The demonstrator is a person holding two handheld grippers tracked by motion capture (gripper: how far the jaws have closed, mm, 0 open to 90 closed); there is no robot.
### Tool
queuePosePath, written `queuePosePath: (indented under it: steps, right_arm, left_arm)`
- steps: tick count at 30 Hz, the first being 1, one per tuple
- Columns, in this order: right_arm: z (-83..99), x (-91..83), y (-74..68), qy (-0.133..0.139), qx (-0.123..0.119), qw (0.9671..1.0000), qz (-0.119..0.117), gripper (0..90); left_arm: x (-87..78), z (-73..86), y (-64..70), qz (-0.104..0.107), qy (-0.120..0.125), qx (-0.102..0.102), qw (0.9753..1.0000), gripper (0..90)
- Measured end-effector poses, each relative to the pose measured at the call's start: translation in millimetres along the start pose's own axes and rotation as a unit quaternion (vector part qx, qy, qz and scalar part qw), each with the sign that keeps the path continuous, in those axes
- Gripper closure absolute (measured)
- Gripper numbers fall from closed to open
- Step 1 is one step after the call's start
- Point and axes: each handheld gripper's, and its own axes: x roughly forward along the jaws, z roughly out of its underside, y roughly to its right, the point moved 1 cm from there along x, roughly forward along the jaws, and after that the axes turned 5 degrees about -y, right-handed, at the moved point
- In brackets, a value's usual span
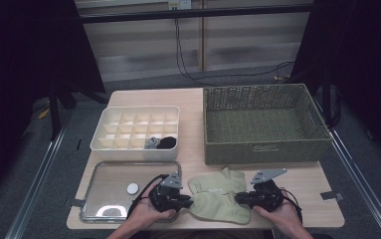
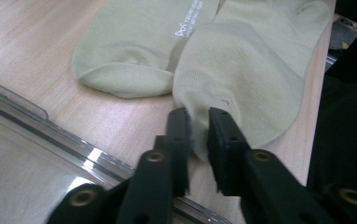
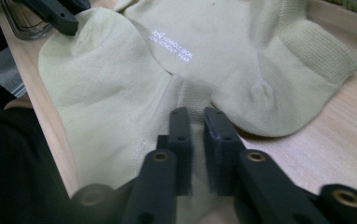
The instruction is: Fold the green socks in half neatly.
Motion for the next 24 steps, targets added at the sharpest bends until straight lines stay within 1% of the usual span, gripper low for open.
queuePosePath:
  steps: [1,3,4,5,7,8,9,10,11,12,13,15,16,17,19,20,21,22,23,24]
  right_arm:
    - [-1.1,0.2,0.2,0.003,0.003,1.0000,0.000,87.4]
    - [-1.4,0.2,0.7,0.003,0.005,1.0000,-0.001,87.6]
    - [-2.1,-1.0,1.7,0.007,0.006,1.0000,-0.002,87.9]
    - [-2.7,-2.4,2.7,0.014,0.007,0.9999,-0.004,88.0]
    - [-3.5,-4.2,4.7,0.023,0.013,0.9996,-0.010,88.1]
    - [-4.0,-5.2,5.2,0.026,0.016,0.9994,-0.012,88.1]
    - [-4.8,-6.7,6.3,0.034,0.020,0.9991,-0.017,88.2]
    - [-4.8,-6.7,6.3,0.034,0.020,0.9991,-0.017,88.2]
    - [-5.2,-7.4,6.5,0.037,0.022,0.9989,-0.019,88.2]
    - [-5.5,-8.1,6.7,0.041,0.022,0.9987,-0.021,88.2]
    - [-5.8,-9.2,6.7,0.043,0.024,0.9985,-0.024,88.2]
    - [-6.7,-12.2,7.5,0.054,0.027,0.9979,-0.025,88.2]
    - [-7.3,-16.4,8.5,0.064,0.033,0.9969,-0.030,88.3]
    - [-7.4,-17.7,9.1,0.068,0.031,0.9968,-0.029,88.2]
    - [-7.7,-20.0,10.1,0.072,0.033,0.9964,-0.028,88.2]
    - [-8.2,-21.8,10.8,0.074,0.035,0.9962,-0.028,88.2]
    - [-10.0,-24.8,13.5,0.081,0.035,0.9959,-0.023,88.2]
    - [-10.0,-24.8,13.5,0.081,0.035,0.9959,-0.023,88.2]
    - [-12.8,-27.2,16.2,0.084,0.036,0.9956,-0.021,88.2]
    - [-12.8,-27.2,16.2,0.084,0.036,0.9956,-0.021,88.2]
  left_arm:
    - [-1.5,-0.6,-0.4,0.003,0.002,0.003,1.0000,86.0]
    - [-3.8,-1.1,-1.1,0.004,0.004,0.004,1.0000,86.9]
    - [-5.8,-1.2,-2.2,0.000,0.004,0.009,1.0000,87.6]
    - [-5.6,-1.0,-1.3,0.009,0.024,-0.007,0.9996,87.9]
    - [-9.6,-1.8,-2.9,0.010,0.029,-0.006,0.9995,88.3]
    - [-11.0,-2.0,-3.8,0.011,0.032,-0.009,0.9994,88.4]
    - [-11.9,-1.9,-5.0,0.011,0.036,-0.008,0.9993,88.6]
    - [-12.6,-1.7,-5.3,0.014,0.041,-0.012,0.9990,88.6]
    - [-13.9,-1.9,-6.0,0.015,0.040,-0.010,0.9990,88.7]
    - [-14.5,-1.8,-6.0,0.018,0.049,-0.013,0.9985,88.7]
    - [-16.8,-2.7,-6.2,0.018,0.051,-0.010,0.9985,88.7]
    - [-20.7,-3.7,-6.1,0.021,0.061,-0.013,0.9978,88.7]
    - [-23.9,-4.1,-6.2,0.023,0.068,-0.015,0.9973,88.7]
    - [-23.9,-4.1,-6.2,0.023,0.068,-0.015,0.9973,88.7]
    - [-27.3,-5.2,-8.2,0.022,0.077,-0.015,0.9967,88.7]
    - [-28.5,-6.2,-9.0,0.017,0.080,-0.017,0.9965,88.8]
    - [-29.0,-7.6,-10.5,0.018,0.085,-0.017,0.9961,88.8]
    - [-29.5,-9.1,-11.4,0.013,0.084,-0.017,0.9962,88.8]
    - [-29.5,-12.1,-13.7,0.009,0.090,-0.019,0.9957,88.8]
    - [-29.5,-12.1,-13.7,0.009,0.090,-0.019,0.9957,88.8]
